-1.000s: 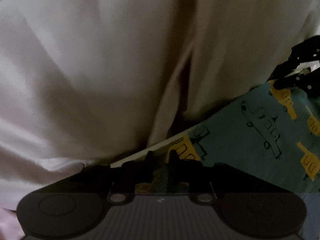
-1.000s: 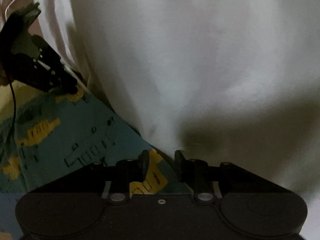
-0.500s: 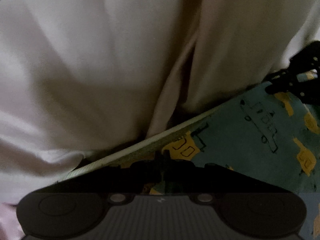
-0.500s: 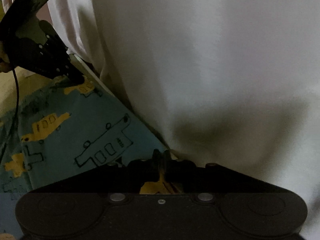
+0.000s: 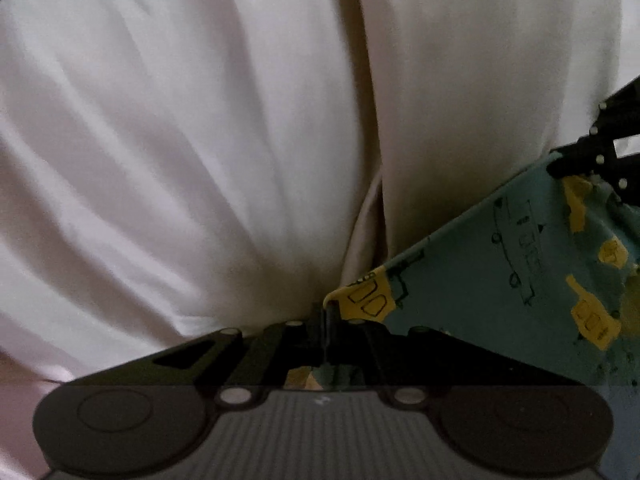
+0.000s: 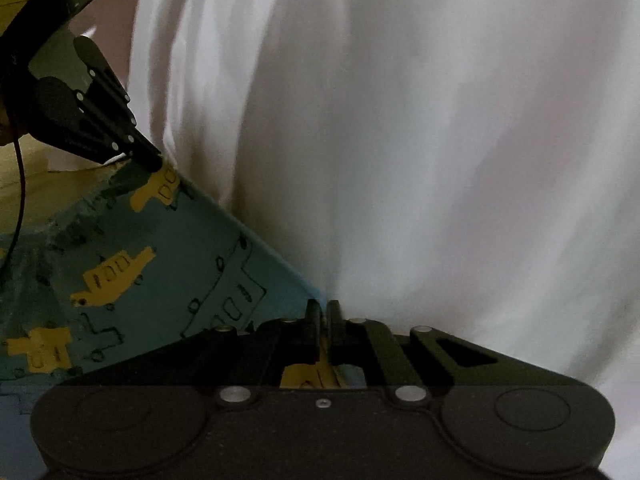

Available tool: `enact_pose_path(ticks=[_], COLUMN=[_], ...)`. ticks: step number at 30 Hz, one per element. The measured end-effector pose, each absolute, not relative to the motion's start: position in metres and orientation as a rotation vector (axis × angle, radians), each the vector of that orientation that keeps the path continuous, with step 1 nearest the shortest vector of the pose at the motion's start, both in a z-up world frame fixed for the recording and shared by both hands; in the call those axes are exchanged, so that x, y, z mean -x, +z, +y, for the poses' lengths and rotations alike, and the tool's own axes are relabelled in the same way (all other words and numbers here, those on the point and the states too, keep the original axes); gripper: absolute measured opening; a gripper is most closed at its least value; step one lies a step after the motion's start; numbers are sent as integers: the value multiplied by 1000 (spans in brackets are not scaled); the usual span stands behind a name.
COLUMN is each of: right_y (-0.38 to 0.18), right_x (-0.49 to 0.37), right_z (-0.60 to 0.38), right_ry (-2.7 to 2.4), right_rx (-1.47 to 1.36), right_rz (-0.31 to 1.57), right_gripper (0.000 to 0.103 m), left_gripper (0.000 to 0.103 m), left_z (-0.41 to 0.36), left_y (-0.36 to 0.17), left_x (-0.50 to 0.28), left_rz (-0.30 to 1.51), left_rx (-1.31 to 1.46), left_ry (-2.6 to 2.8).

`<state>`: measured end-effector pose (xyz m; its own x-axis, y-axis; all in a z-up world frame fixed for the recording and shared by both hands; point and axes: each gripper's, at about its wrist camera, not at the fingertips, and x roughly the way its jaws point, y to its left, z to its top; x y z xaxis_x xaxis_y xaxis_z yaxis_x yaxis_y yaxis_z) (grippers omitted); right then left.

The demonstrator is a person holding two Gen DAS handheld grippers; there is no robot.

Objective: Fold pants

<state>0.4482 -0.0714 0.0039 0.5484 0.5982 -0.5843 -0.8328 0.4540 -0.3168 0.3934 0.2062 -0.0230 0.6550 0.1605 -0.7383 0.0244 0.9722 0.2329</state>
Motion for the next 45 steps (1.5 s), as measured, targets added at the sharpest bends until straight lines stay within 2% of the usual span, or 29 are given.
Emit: enact_pose_path(ticks=[15, 25, 32, 45], right_y=[35, -6, -34, -62], right_x=[-333, -250, -214, -166], right_z=[-149, -181, -184, -182], right_ry=[912, 933, 914, 877], right_rx=[613, 620, 665, 730], right_rz=[289, 310, 323, 309], right_gripper=[1, 1, 1, 1], left_gripper=[0, 0, 0, 0], left_z=[179, 137, 112, 111], left_y=[18, -5, -49, -67], left_x=[-284, -202, -161, -150], left_rz=[690, 719, 743, 768], left_rx=[-280, -447, -590, -665], left_ry=[-61, -169, -215, -234])
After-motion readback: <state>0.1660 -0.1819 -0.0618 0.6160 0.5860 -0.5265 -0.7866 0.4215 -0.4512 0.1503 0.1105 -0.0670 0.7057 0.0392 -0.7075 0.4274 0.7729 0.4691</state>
